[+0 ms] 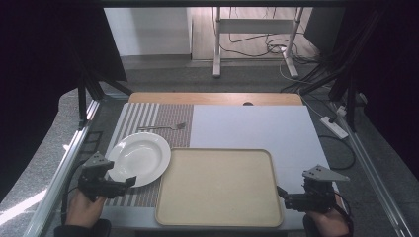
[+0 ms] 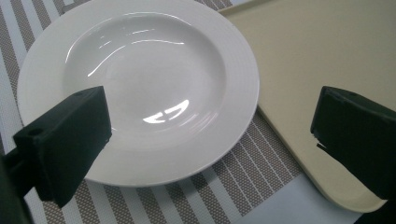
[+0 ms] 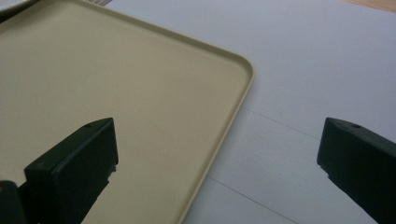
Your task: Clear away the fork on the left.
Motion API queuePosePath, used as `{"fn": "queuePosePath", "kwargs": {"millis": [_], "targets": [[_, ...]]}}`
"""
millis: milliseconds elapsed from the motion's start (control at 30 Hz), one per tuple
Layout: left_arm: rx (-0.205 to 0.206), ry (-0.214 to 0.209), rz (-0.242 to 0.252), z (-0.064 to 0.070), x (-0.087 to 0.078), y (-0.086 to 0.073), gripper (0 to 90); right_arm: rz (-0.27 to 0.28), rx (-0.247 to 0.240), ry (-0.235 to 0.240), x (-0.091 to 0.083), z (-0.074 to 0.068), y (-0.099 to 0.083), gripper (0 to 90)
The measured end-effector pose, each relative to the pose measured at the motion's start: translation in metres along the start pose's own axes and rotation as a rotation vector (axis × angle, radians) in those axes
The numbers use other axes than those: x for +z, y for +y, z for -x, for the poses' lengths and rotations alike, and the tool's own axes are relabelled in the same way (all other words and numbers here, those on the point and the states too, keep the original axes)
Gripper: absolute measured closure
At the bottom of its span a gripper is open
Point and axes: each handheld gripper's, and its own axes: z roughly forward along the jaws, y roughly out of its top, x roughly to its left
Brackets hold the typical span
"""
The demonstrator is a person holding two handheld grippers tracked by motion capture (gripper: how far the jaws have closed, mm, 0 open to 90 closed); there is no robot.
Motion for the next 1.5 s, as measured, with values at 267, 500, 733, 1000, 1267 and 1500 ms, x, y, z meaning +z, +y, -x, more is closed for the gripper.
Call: {"fn": "queuePosePath", "kwargs": {"millis": [267, 500, 733, 1000, 1267, 1500], "targets": [[0.016, -0.004, -0.004, -0.009, 0.013, 0.015, 0.0, -0.001, -0.001, 0.0, 0.0, 0.0, 0.0, 0.0], [0.002, -0.029, 0.004, -0.021, 0.026, 0.028, 0.0, -0.003, -0.004, -0.002, 0.0, 0.0, 0.0, 0.0], [0.014, -0.03, -0.022, -0.03, 0.044, 0.042, 0.0, -0.008, -0.004, -0.003, 0.001, 0.0, 0.0, 0.0], [-0.013, -0.034, -0.043, -0.044, 0.062, 0.059, 0.0, -0.018, -0.003, -0.002, 0.002, 0.0, 0.001, 0.0], [-0.003, -0.011, -0.05, -0.056, 0.08, 0.078, 0.0, -0.017, -0.01, -0.003, 0.002, -0.001, 0.001, 0.0], [-0.001, -0.016, -0.076, -0.068, 0.1, 0.093, 0.0, -0.017, -0.012, -0.003, 0.002, -0.001, 0.001, 0.0]]}}
